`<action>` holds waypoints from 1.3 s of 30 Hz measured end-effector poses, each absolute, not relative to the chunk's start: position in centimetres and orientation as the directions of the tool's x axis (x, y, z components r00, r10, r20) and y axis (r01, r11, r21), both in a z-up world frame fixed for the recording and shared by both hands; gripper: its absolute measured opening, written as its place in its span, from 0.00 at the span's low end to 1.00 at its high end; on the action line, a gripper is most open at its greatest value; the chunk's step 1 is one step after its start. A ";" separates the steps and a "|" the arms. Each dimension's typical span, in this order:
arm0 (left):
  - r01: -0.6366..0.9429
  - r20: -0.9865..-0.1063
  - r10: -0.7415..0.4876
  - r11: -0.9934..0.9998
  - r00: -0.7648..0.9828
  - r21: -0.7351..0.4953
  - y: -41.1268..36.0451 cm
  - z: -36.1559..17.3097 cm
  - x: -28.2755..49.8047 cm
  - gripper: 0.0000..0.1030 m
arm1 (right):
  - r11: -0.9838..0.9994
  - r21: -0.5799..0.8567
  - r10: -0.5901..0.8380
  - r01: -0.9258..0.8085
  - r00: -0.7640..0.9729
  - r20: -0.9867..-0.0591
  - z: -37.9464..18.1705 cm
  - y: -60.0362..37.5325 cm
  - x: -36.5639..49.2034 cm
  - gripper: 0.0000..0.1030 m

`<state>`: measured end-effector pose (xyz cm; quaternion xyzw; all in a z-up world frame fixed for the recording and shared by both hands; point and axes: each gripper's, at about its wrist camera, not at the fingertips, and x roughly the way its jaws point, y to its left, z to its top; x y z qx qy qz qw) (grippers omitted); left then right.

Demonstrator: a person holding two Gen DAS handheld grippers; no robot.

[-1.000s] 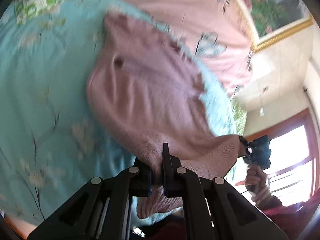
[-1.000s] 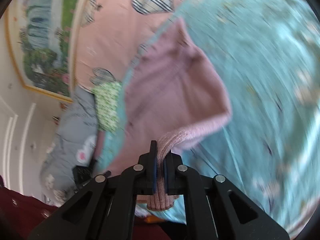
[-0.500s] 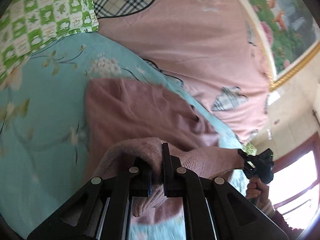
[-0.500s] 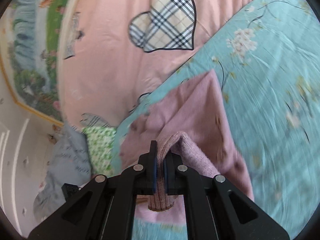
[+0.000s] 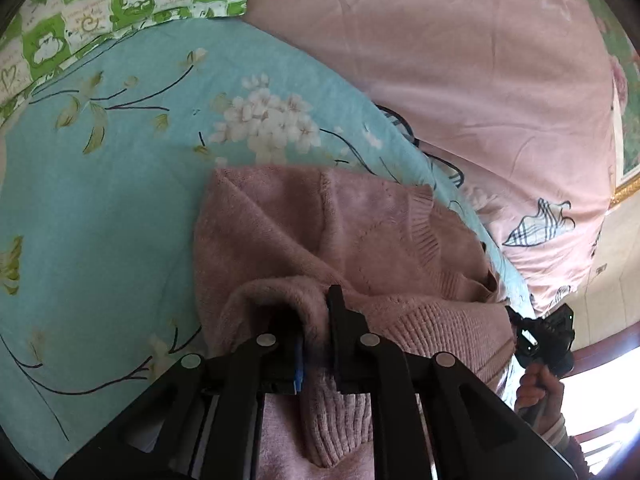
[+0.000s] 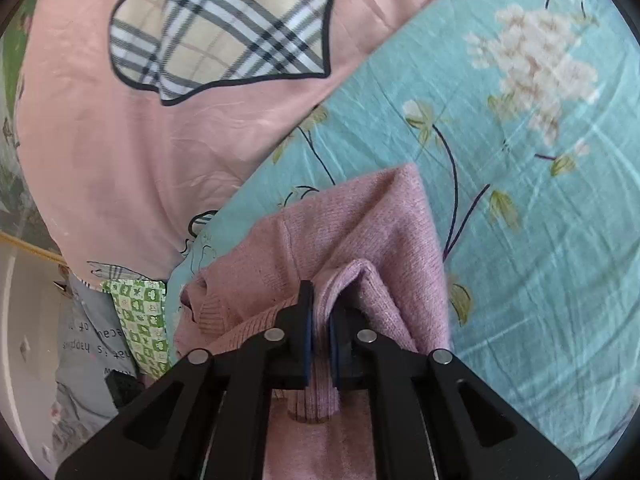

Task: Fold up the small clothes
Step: 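Lower the hem onto the sweater and open both tools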

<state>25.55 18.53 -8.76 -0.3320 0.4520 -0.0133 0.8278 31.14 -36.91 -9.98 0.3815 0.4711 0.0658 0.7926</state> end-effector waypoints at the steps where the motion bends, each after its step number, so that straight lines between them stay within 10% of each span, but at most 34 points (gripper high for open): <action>1: -0.269 -0.738 -0.328 0.782 0.590 -0.563 18.5 -8.4 25.2 0.16 | 0.690 0.676 0.473 0.259 0.545 -0.692 -10.0 -37.1 31.1 0.09; 7: -0.222 -0.767 -0.262 0.858 0.586 -0.463 16.4 -5.0 20.9 0.41 | 0.700 0.672 0.436 0.241 0.601 -0.670 -7.1 -39.0 28.0 0.37; 15: 0.062 -0.722 -0.533 0.821 0.442 -0.568 4.7 -5.3 18.1 0.41 | 0.781 0.621 0.557 -0.058 0.513 -0.653 -5.0 -31.9 22.0 0.36; 24: 0.153 -0.847 -0.393 0.919 0.358 -0.362 1.5 -8.8 25.9 0.41 | 0.813 0.460 0.546 -0.357 0.192 -0.815 -11.4 -20.4 23.8 0.34; 39: -0.203 -0.847 -0.098 0.951 0.523 -0.235 12.8 -8.2 36.5 0.35 | 0.893 0.450 0.369 0.032 0.522 -0.769 -10.3 -31.2 34.8 0.19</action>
